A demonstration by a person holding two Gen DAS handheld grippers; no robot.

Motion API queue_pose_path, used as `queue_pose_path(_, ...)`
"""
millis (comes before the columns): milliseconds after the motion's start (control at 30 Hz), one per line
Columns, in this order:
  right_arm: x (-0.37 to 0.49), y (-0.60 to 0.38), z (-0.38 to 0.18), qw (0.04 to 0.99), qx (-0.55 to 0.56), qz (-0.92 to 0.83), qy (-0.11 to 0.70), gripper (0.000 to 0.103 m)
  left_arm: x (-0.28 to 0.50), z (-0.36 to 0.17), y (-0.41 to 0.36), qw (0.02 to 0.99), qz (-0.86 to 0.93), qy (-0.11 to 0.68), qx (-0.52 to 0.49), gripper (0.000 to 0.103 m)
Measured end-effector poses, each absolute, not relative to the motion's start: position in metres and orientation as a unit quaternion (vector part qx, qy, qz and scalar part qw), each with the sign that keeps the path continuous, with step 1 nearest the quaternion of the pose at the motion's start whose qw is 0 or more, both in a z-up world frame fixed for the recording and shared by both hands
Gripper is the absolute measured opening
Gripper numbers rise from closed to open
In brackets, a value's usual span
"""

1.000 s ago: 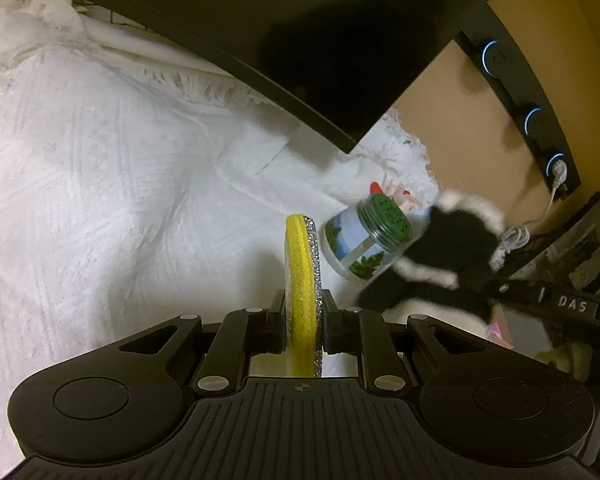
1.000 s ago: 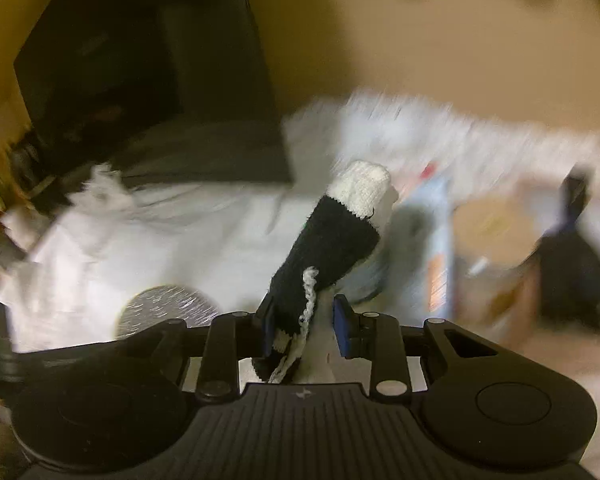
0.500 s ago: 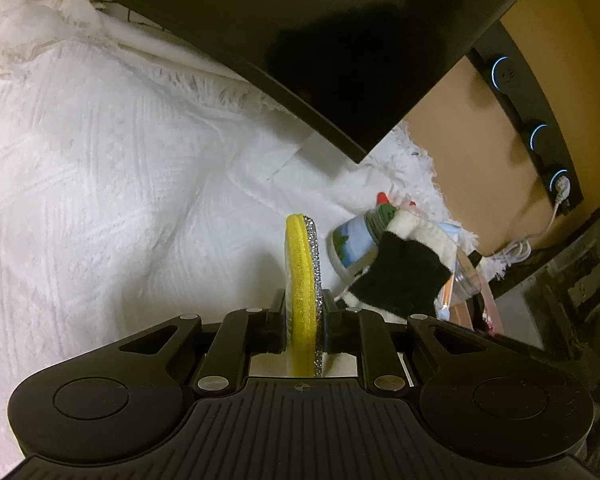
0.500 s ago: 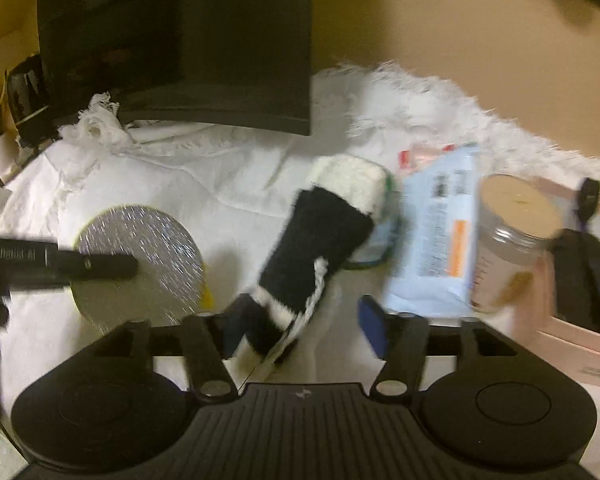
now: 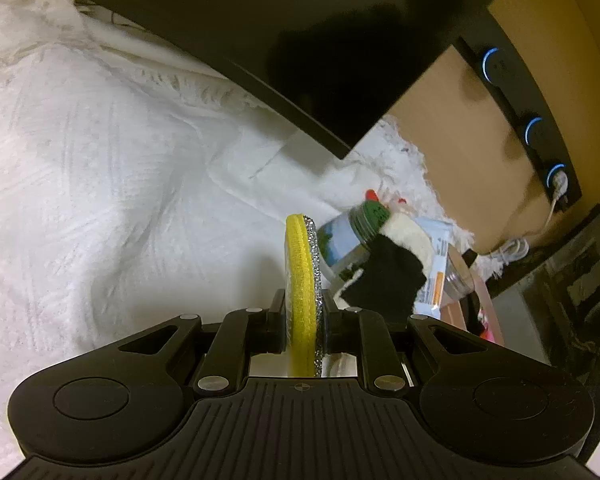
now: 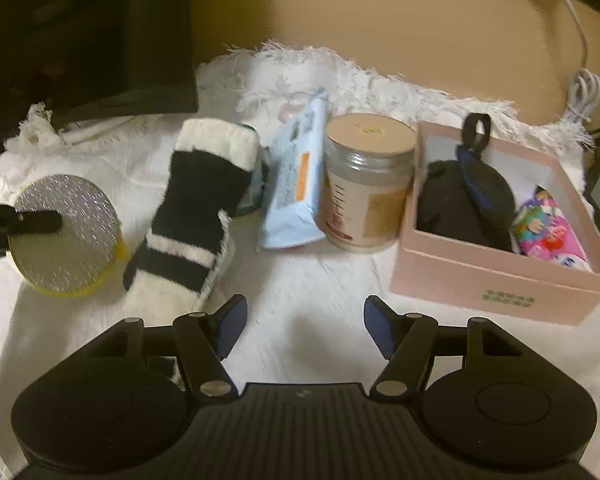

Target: Organize soft objects

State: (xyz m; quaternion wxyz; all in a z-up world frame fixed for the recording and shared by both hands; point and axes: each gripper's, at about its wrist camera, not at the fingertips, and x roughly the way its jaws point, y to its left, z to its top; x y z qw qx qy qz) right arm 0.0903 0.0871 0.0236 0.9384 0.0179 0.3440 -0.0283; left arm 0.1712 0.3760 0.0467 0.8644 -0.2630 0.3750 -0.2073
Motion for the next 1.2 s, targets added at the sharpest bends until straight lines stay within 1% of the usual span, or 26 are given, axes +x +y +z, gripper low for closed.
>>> queue_pose_path(67, 0.098, 0.091, 0.027, 0.941, 0.022, -0.027, 0.337, 0.063, 0.171, 0.048, 0.373, 0.864, -0.210, 0.377, -0.259, 0.018)
queue_pose_path(133, 0.108, 0.093, 0.033, 0.946, 0.024, -0.029, 0.322, 0.056, 0.170, 0.050, 0.371, 0.865, -0.213, 0.376, -0.256, 0.018)
queue_pose_path(200, 0.124, 0.095, 0.038, 0.949, 0.020, -0.035, 0.312, 0.052, 0.167, 0.051, 0.371, 0.866, -0.213, 0.376, -0.253, 0.018)
queue_pose_path(233, 0.135, 0.095, 0.040, 0.949, 0.018, -0.043, 0.312, 0.047, 0.166, 0.052, 0.372, 0.866, -0.213, 0.376, -0.253, 0.018)
queue_pose_path(267, 0.145, 0.095, 0.040, 0.947, 0.020, -0.048, 0.316, 0.044, 0.165, 0.052, 0.372, 0.865, -0.212, 0.377, -0.253, 0.018)
queue_pose_path(333, 0.164, 0.095, 0.039, 0.941, 0.035, -0.044, 0.333, 0.033, 0.163, 0.052, 0.374, 0.866, -0.210, 0.377, -0.254, 0.018)
queue_pose_path(400, 0.174, 0.097, 0.038, 0.936, 0.056, -0.041, 0.346, 0.029, 0.161, 0.052, 0.375, 0.864, -0.211, 0.379, -0.254, 0.018)
queue_pose_path(500, 0.176, 0.101, 0.041, 0.941, 0.078, -0.012, 0.329, 0.013, 0.157, 0.052, 0.380, 0.864, -0.211, 0.383, -0.252, 0.018)
queue_pose_path(600, 0.187, 0.113, 0.037, 0.941, 0.061, -0.019, 0.332, 0.013, 0.155, 0.050, 0.386, 0.864, -0.206, 0.386, -0.251, 0.018)
queue_pose_path(733, 0.206, 0.133, 0.032, 0.938, 0.002, -0.032, 0.344, 0.014, 0.164, 0.049, 0.391, 0.866, -0.197, 0.389, -0.246, 0.018)
queue_pose_path(867, 0.218, 0.149, 0.032, 0.928, -0.060, -0.060, 0.364, 0.016, 0.189, 0.059, 0.388, 0.876, -0.200, 0.384, -0.215, 0.018)
queue_pose_path(967, 0.219, 0.147, 0.035, 0.928, -0.044, -0.051, 0.367, 0.017, 0.212, 0.067, 0.389, 0.883, -0.194, 0.376, -0.203, 0.018)
queue_pose_path(1200, 0.239, 0.142, 0.024, 0.923, -0.050, -0.048, 0.379, 0.015, 0.247, 0.070, 0.384, 0.883, -0.203, 0.373, -0.201, 0.018)
